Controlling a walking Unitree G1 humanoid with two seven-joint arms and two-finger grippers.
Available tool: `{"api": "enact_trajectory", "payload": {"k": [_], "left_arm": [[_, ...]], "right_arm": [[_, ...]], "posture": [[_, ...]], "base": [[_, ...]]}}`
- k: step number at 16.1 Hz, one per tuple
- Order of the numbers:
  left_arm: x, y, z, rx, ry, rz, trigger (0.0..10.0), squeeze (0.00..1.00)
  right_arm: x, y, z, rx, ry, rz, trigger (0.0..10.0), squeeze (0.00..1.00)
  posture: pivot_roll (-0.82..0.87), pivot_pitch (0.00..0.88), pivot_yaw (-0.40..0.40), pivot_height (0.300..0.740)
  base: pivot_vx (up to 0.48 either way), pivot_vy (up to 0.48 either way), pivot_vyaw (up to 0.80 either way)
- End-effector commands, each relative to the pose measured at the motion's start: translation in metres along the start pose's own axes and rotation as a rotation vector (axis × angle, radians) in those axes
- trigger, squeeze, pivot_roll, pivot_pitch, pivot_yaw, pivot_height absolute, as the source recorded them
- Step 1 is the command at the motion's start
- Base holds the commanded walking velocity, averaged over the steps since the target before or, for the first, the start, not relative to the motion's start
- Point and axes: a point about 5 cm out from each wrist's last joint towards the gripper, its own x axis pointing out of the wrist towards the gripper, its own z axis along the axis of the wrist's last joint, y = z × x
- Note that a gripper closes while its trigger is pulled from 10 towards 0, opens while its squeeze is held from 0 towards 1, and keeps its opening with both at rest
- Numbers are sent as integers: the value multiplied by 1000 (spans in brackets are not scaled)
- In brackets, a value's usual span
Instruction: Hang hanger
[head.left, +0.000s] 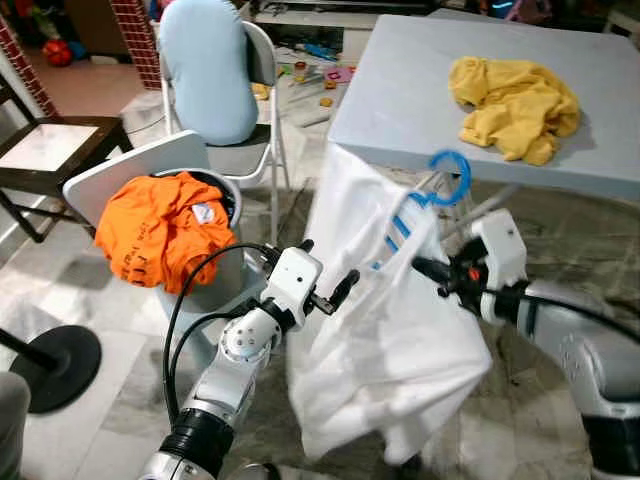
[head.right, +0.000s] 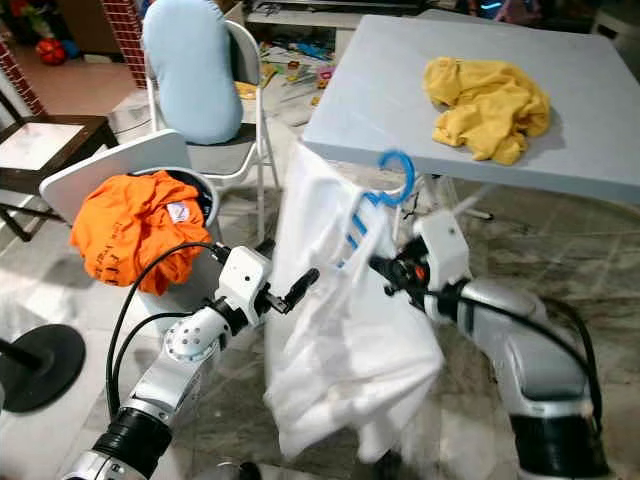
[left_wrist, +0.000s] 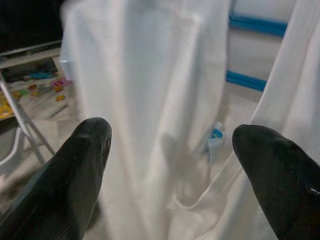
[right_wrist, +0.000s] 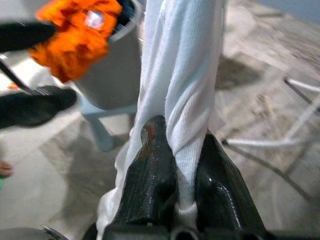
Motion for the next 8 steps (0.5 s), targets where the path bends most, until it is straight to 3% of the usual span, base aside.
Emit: {"api": "enact_trajectory", "payload": {"k": [1,3,4,6,8], "left_arm": [[-3,6,-1,27,-4,38,10000,0],[-17,19,-6,31,0,149,10000,0],[-26,29,-11,13,14,208,10000,0],[-30,37,-14,1,29,239,10000,0],[-28,48,-10,27,19,255,10000,0]], "right_arm": [[-5,-3,8,-66,-88,-86,10000,0],[-3,-13,-7,-42,-163,-269,10000,0],[4,-15,-19,-54,-152,-286,10000,0],[13,-20,-23,-72,-148,-297,10000,0],[29,-36,-28,-69,-144,-373,10000,0]], "posture": [[-91,103,37,740],[-81,101,62,740],[-77,100,81,740],[-66,97,105,740],[-35,88,125,740]], "base": [[0,0,0],[0,0,0],[0,0,0],[0,0,0],[0,0,0]]}}
